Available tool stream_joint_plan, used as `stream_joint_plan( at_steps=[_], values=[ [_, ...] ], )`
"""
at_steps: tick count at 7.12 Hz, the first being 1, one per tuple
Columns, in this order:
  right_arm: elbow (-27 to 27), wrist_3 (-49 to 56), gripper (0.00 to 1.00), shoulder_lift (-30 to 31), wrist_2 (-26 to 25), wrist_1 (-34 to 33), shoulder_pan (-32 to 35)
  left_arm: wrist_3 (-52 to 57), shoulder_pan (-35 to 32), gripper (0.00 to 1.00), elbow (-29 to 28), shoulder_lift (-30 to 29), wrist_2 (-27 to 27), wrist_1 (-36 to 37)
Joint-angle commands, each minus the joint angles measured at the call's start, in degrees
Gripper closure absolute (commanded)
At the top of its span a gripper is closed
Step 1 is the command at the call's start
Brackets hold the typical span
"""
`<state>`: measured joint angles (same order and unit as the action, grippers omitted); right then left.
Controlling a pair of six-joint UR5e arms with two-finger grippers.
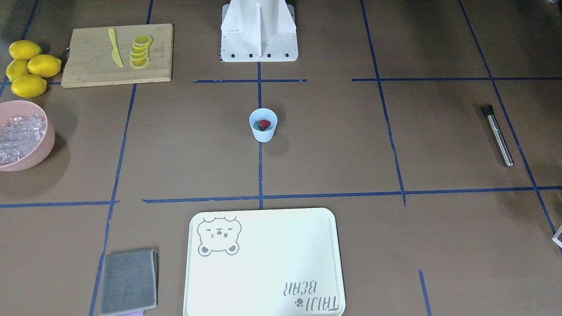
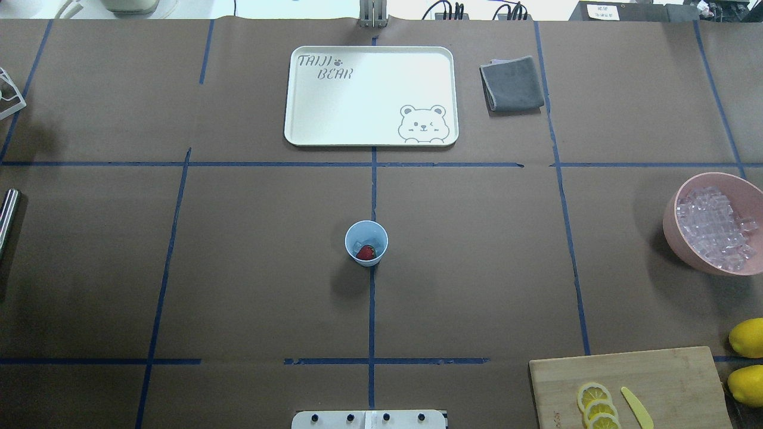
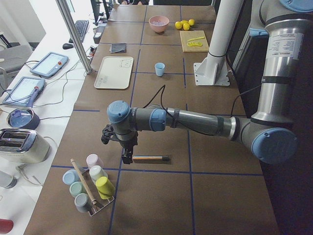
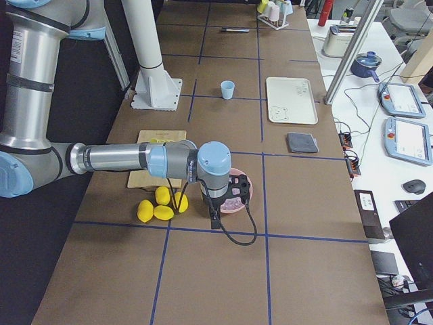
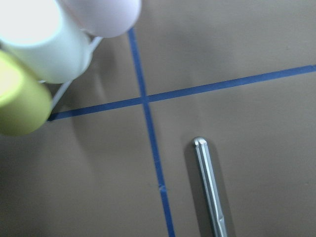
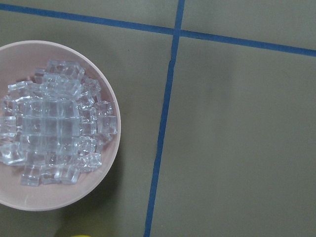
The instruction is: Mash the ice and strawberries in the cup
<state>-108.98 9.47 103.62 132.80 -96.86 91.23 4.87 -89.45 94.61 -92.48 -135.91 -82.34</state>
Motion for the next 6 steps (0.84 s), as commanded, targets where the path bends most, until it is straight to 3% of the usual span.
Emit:
stream_joint_plan(
  at_steps=[1, 6],
  values=[
    [0.0, 0.0, 0.0, -0.1, 0.0, 0.0, -0.1, 0.8, -7.2, 0.0, -1.7, 1.4, -5.2, -0.5],
    [-0.1, 0.0, 0.0, -0.1, 0.0, 0.0, 0.0, 0.4, -9.2, 0.0, -0.6, 3.0, -2.7, -1.3]
  ],
)
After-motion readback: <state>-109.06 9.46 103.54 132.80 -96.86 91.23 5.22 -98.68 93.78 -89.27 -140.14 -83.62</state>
